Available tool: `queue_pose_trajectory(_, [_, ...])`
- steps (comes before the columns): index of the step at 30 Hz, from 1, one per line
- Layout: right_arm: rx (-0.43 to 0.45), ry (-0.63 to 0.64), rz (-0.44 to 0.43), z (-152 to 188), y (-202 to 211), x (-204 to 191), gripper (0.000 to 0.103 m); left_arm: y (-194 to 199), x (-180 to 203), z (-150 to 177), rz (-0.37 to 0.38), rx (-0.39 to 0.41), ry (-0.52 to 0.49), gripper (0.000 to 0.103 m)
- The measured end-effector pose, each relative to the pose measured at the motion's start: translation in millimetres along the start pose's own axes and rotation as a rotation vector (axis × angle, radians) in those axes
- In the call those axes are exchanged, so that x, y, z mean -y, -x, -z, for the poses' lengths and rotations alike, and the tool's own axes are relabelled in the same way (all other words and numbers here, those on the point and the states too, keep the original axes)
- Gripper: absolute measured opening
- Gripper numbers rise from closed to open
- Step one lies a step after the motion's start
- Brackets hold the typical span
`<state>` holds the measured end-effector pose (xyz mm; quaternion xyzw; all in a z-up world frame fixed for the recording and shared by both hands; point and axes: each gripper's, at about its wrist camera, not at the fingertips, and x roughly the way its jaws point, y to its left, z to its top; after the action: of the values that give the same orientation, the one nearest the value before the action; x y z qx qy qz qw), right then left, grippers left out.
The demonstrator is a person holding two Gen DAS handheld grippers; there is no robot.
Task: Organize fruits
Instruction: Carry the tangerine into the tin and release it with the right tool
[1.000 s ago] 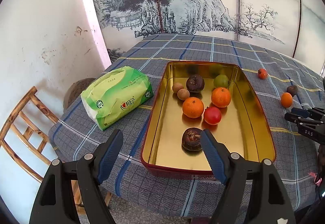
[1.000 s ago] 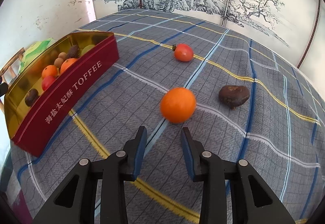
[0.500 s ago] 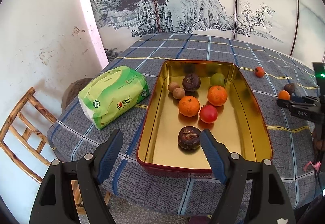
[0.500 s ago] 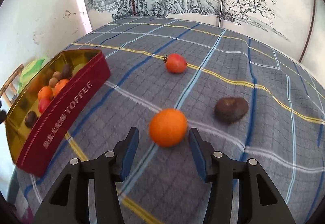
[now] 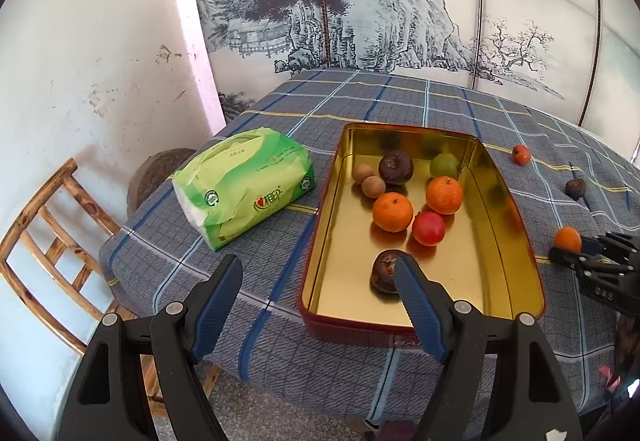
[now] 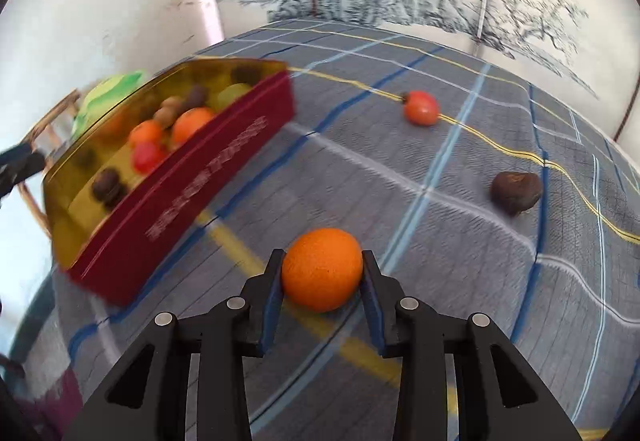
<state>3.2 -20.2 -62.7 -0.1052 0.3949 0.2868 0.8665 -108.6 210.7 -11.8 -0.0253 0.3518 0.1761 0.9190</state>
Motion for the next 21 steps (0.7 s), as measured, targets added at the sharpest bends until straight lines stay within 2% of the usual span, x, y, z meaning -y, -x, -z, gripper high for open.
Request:
queue_pose_trajectory(5, [0.042,0.007,-0.011,-6,21,-10,0.037,1,-4,2,-0.002,0.002,0.007,0.075])
queue_pose_trajectory(11, [0.097,0.042,-0.072,-29,42,-31,0.037,1,-5,2,-0.003,0.004,0.004,0.075])
queue_pose_trajectory(21, [0.102,0.157,-0.132,-47,40,-77,0.037,7,-9,-2,-0.014,0.017,0.007,0.075])
